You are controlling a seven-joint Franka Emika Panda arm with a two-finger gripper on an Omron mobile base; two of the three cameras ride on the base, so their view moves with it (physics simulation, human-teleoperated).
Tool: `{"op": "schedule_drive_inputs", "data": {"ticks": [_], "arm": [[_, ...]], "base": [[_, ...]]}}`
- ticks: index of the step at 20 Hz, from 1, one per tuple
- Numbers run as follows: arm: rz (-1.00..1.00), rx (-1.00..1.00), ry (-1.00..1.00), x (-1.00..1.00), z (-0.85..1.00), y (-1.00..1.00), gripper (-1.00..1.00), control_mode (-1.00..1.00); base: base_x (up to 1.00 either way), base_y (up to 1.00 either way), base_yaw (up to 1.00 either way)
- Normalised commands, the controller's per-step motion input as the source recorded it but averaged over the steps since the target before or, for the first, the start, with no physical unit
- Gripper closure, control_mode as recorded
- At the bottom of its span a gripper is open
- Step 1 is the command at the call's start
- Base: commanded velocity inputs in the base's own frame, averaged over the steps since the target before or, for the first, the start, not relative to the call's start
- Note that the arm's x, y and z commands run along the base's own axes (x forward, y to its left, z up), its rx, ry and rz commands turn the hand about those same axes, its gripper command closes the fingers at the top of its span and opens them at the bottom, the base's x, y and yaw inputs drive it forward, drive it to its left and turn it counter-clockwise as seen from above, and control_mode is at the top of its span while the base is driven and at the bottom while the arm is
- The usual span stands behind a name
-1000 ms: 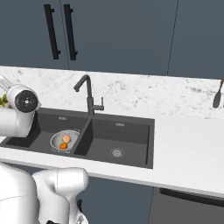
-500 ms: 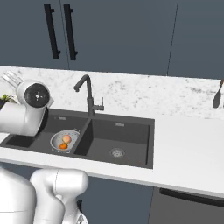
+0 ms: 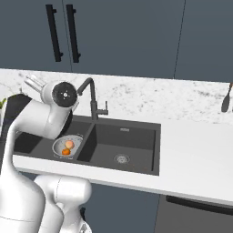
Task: Put the colander in the sink, put the tangerine, peach in the colander, and turn on the sink faucet and pour water over the colander.
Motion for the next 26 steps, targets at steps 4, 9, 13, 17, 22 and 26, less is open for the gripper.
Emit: {"op": "schedule_drive_inputs", "data": {"ticks": [4,9,13,17,22,26], "arm": [[0.0,0.0,0.0,0.52,-0.16,-0.31,-1.0,-1.0],[0.0,0.01,0.04,0.57,-0.4,-0.34,-1.0,-1.0],[0.0,0.06,0.11,0.59,-0.51,-0.34,-1.0,-1.0],[0.0,0.12,0.17,0.61,-0.48,-0.3,-1.0,-1.0],[0.0,0.17,0.2,0.72,-0.44,-0.18,-1.0,-1.0],[0.01,0.15,0.2,0.72,-0.42,-0.03,-1.0,-1.0]], "base": [[0.0,0.0,0.0],[0.0,0.0,0.0],[0.0,0.0,0.0],[0.0,0.0,0.0],[0.0,0.0,0.0],[0.0,0.0,0.0]]}}
